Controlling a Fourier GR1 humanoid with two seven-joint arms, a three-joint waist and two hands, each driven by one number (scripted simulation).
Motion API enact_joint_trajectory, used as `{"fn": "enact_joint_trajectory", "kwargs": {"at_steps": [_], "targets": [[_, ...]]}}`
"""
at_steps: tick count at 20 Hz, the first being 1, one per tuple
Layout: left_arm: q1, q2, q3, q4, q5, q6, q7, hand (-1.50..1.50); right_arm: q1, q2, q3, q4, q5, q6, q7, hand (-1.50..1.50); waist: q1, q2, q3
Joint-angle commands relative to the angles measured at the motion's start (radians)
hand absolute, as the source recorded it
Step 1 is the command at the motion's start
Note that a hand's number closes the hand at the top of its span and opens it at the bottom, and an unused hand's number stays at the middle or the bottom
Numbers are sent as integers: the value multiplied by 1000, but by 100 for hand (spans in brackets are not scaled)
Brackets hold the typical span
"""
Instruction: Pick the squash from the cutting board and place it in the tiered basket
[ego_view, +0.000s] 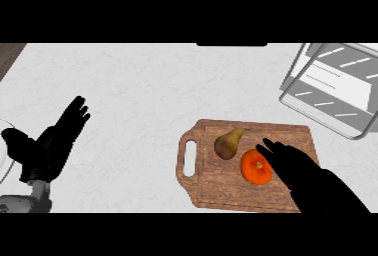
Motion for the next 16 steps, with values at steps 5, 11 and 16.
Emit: {"fn": "enact_joint_trajectory", "kwargs": {"at_steps": [5,11,16], "targets": [[40,-19,-1,-89,-36,1,37,0,-125,268,85,97,102,114,272,-150,7,2,4],[39,-49,32,-50,-35,-23,10,0,3,288,128,214,265,37,178,-150,-3,1,5],[-7,-61,73,17,-50,-69,19,0,33,310,37,377,323,-11,-28,-150,-4,3,5]]}}
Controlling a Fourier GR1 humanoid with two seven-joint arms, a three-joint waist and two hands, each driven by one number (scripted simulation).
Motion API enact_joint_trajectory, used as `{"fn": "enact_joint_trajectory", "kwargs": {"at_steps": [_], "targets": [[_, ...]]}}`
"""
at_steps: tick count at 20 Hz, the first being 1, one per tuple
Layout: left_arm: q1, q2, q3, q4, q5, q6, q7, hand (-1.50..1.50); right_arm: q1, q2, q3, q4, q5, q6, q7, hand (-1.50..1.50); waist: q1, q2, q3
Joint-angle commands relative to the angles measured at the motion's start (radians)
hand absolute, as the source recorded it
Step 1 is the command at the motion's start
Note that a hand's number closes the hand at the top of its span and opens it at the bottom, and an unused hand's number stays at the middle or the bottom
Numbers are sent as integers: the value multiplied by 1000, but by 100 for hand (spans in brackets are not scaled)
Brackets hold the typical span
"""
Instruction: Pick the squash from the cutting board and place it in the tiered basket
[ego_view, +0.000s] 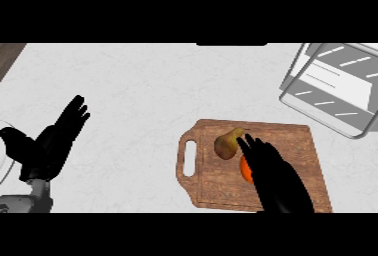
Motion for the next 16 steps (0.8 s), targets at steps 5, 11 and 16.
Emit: {"fn": "enact_joint_trajectory", "kwargs": {"at_steps": [5,11,16], "targets": [[-3,-25,43,3,-45,-26,-7,0,52,69,-28,166,189,-91,-145,-150,0,0,0],[-17,-39,99,47,-48,-88,-10,0,26,106,-136,152,217,28,-161,-150,-1,0,0],[50,-59,65,-63,-76,-70,35,0,111,86,-146,165,138,109,-206,150,0,-1,0]]}}
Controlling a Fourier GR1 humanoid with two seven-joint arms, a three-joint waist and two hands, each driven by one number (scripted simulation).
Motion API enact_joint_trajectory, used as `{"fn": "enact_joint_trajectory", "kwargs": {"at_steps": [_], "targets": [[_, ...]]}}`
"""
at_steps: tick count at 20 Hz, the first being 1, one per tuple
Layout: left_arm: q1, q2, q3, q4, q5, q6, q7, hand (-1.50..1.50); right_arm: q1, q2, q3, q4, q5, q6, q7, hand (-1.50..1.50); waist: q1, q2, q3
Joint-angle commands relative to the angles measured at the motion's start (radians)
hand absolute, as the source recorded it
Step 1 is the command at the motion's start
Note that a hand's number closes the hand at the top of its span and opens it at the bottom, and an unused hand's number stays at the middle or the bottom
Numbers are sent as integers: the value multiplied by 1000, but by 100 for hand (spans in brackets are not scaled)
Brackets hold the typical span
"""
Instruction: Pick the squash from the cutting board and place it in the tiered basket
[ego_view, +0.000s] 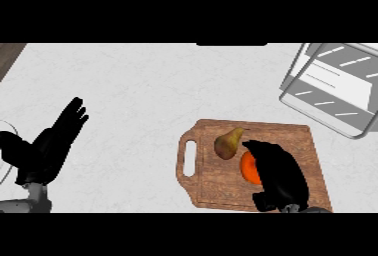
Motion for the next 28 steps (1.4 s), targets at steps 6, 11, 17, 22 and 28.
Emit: {"fn": "enact_joint_trajectory", "kwargs": {"at_steps": [6,11,17,22,28], "targets": [[-39,-14,39,83,-28,-46,-37,0,15,2,-6,106,46,55,-138,150,-3,1,0],[-32,-44,22,29,-43,-4,12,0,88,-162,-103,109,51,-33,-279,150,-11,0,1],[35,-15,69,15,-18,-14,-25,0,163,-446,-517,306,-145,-69,-416,150,-79,1,10],[40,-32,50,20,-27,-18,-42,0,166,-560,-743,504,-227,-250,-700,150,-64,3,11],[35,-30,51,15,-34,-12,-36,0,70,-540,-1015,576,-537,-300,-982,150,-55,-10,7]]}}
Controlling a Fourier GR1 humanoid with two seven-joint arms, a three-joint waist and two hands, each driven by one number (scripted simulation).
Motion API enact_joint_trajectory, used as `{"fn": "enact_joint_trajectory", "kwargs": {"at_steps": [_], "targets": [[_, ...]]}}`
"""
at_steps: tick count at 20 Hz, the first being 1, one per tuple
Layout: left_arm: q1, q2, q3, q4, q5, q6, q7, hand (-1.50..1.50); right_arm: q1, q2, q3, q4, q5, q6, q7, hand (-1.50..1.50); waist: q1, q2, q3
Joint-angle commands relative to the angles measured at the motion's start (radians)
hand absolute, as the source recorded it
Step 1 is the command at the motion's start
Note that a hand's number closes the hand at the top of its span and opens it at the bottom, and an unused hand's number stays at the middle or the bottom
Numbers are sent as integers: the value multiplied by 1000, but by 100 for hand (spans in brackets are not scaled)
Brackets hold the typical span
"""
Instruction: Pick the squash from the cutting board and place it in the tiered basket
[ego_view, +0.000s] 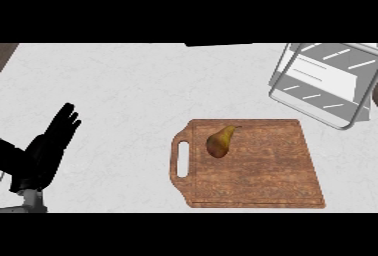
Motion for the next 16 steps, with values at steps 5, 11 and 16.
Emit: {"fn": "enact_joint_trajectory", "kwargs": {"at_steps": [5,11,16], "targets": [[1,-40,-44,19,-44,13,-31,0,-34,-61,-324,228,-327,82,-452,150,33,5,-6],[1,-18,-23,16,-33,-38,-36,0,-136,-196,-334,313,-366,298,-457,150,63,7,-9],[-47,-59,-44,8,-58,-7,13,0,-237,-151,-249,196,-357,309,-322,150,66,8,-9]]}}
